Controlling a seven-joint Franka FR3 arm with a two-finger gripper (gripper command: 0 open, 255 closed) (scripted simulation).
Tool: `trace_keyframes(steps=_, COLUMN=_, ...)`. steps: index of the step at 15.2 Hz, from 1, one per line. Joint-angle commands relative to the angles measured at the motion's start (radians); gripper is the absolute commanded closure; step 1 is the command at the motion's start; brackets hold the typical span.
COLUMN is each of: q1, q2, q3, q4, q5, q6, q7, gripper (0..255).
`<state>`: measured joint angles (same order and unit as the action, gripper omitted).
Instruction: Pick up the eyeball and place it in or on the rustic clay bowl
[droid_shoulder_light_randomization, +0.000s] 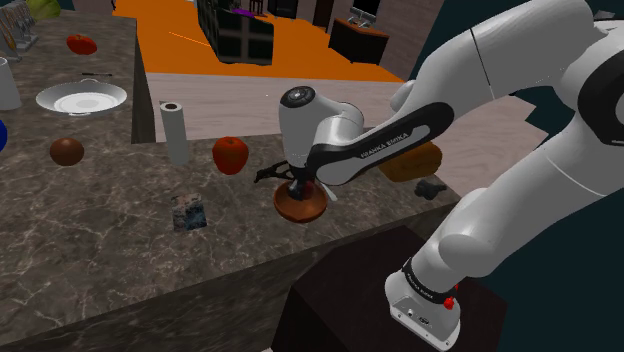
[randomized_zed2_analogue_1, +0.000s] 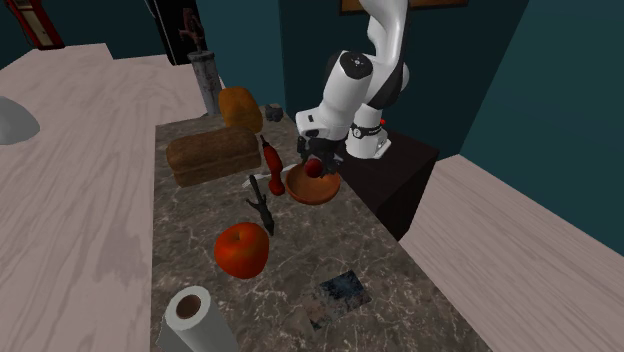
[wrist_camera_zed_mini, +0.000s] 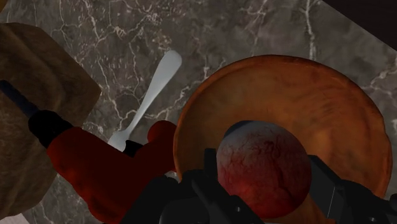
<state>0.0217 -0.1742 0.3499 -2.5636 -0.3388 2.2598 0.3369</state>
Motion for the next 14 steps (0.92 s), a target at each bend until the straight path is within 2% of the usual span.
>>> trace_keyframes(steps=1, q1=0.000, q2=0.000, q3=0.000, q4=-0.001, q5=-0.001, q6=0.001, q7=0.001, gripper=255)
trace_keyframes(steps=4, q1=0.000, q2=0.000, q3=0.000, q4=-0.001, q5=-0.001, q6=0.001, q7=0.001, gripper=255)
trace_keyframes(steps=5, q1=0.000, q2=0.000, q3=0.000, q4=-0.001, q5=-0.001, q6=0.001, q7=0.001, gripper=0)
trace_keyframes(steps=10, q1=0.000, q2=0.000, q3=0.000, q4=-0.001, q5=-0.001, q6=0.001, q7=0.001, gripper=0)
trace_keyframes(steps=14, q1=0.031, q2=-0.074, q3=0.009, q4=0.065, q5=0.069, q6=-0.132, q7=-0.042, gripper=0)
